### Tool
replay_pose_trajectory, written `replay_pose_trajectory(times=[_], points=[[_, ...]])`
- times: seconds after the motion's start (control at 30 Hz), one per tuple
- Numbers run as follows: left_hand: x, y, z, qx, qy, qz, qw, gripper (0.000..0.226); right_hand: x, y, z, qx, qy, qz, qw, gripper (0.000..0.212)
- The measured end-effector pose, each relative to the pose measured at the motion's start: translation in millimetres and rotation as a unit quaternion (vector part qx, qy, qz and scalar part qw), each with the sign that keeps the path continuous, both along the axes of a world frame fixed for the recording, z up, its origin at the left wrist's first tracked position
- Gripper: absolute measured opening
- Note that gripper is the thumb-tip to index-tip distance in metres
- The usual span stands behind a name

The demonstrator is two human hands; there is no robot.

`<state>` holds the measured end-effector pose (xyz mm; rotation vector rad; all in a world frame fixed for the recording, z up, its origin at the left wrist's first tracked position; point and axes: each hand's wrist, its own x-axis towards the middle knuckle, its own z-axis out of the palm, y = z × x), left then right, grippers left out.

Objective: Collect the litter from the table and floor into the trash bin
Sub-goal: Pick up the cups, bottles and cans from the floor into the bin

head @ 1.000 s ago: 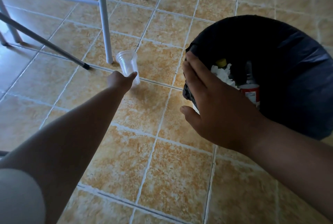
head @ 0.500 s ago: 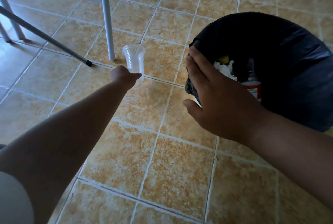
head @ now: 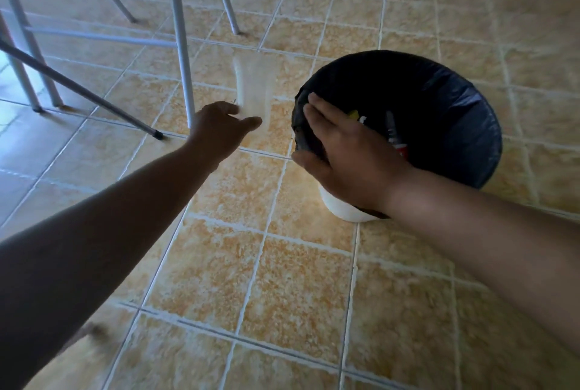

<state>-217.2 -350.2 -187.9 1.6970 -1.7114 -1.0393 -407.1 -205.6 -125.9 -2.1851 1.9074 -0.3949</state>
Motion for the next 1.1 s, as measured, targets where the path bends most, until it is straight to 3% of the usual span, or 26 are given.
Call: replay_pose_trajectory(times=[0.1, 0.2, 0.37, 0.53, 0.77, 0.97, 1.1], points=[[-8.1, 13.8, 34.5, -0.023, 0.065, -0.001, 0.998, 0.056, -26.4, 10.3, 12.8, -0.019, -0.016, -0.027, 0.999, 0.072], [-17.3, 27.5, 60.8, -0.065, 0.072, -0.02, 0.995, 0.058, -62.4, 23.5, 17.9, -0.027, -0.008, -0.059, 0.998, 0.07], [-45.0, 56.0, 76.6, -0.191, -0.054, -0.098, 0.975, 0.062, -122.0, 52.7, 11.5, -0.006, 0.022, -0.144, 0.989, 0.067], [-74.4, 74.4, 72.6, -0.224, -0.092, -0.182, 0.953, 0.053, -154.2, 69.5, 1.8, -0.014, 0.057, -0.188, 0.98, 0.067], [-99.5, 76.7, 65.5, -0.242, -0.219, -0.268, 0.907, 0.041, -159.0, 68.7, -20.7, -0.017, -0.006, -0.189, 0.982, 0.067], [-105.5, 78.3, 53.3, -0.28, -0.269, -0.291, 0.874, 0.052, -161.9, 68.3, -26.3, -0.036, -0.008, -0.183, 0.982, 0.067], [-100.8, 75.6, 50.3, -0.291, -0.236, -0.281, 0.884, 0.053, -163.0, 68.8, -27.4, -0.043, -0.006, -0.176, 0.983, 0.062]])
